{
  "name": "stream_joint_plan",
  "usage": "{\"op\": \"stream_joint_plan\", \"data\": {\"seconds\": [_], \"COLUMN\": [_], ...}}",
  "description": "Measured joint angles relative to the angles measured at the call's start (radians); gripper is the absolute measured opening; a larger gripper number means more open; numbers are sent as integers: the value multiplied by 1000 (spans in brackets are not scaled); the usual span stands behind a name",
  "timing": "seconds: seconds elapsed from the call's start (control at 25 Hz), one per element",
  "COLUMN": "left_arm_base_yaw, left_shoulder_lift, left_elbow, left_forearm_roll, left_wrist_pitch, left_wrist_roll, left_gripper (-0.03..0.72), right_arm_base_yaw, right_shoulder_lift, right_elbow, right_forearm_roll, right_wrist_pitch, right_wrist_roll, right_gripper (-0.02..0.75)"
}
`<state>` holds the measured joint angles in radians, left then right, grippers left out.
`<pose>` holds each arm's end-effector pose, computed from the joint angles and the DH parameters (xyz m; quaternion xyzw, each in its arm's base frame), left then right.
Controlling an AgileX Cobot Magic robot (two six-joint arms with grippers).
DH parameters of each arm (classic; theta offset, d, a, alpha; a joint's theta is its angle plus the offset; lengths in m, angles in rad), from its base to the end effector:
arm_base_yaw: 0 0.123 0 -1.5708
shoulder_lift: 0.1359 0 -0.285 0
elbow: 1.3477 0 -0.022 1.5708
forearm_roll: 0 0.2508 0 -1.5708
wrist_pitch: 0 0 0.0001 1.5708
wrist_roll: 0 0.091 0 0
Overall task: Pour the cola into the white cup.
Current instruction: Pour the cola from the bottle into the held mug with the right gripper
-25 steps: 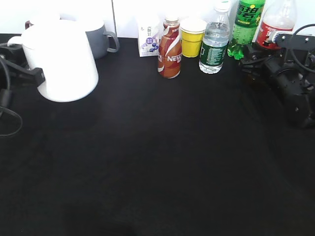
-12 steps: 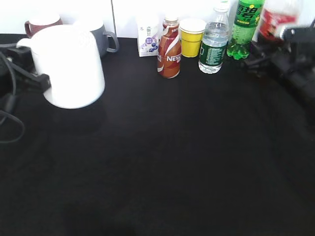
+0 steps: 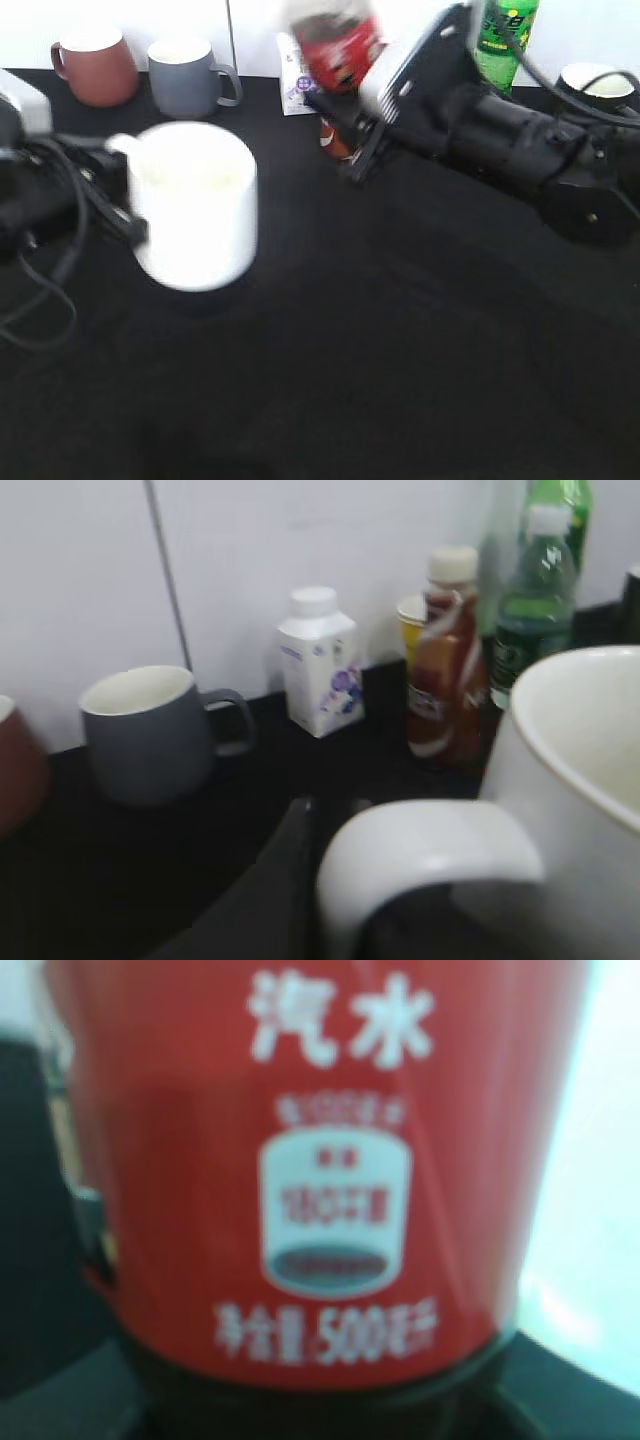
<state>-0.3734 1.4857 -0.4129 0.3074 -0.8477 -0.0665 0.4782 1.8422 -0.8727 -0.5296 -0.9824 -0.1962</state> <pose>0.2334 -0.1136 0.1963 0.2639 0.7133 -0.1611 0.6290 0.3125 0.2050 0.2074 -0.4585 0.5253 0.1385 0.7033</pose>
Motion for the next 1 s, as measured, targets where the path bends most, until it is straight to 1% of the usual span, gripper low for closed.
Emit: {"op": "stream_joint_plan", "data": {"seconds": [0.04,0.12,0.24,0.28,0.32,0.52,0.68,0.8,0.88,1.0], "left_arm_base_yaw": [0,0,0,0,0,0,0,0,0,0], "left_shoulder_lift": [8,10,12,12,12,12,12,12,12,12], "left_elbow": [0,0,0,0,0,0,0,0,0,0], "left_forearm_roll": [10,12,10,-5,-23,-29,-13,33,37,39], "left_wrist_pitch": [-7,-8,-8,-8,-8,-8,9,11,12,12], "left_wrist_roll": [-2,-4,-11,-19,-24,-41,-44,-44,-44,-44], "left_gripper": [50,50,50,50,50,50,50,50,50,50], "right_arm_base_yaw": [0,0,0,0,0,0,0,0,0,0], "right_shoulder_lift": [1,1,2,2,2,2,2,2,2,2], "right_elbow": [-4,-5,-5,-5,-5,-5,-5,-5,-5,-5], "right_forearm_roll": [-17,-15,152,184,190,194,195,205,228,232], "right_wrist_pitch": [6,45,59,61,63,67,35,35,16,-12], "right_wrist_roll": [-73,-266,-555,-626,-676,-860,-983,-1049,-1099,-1131], "right_gripper": [386,386,386,386,386,386,385,385,385,385]}}
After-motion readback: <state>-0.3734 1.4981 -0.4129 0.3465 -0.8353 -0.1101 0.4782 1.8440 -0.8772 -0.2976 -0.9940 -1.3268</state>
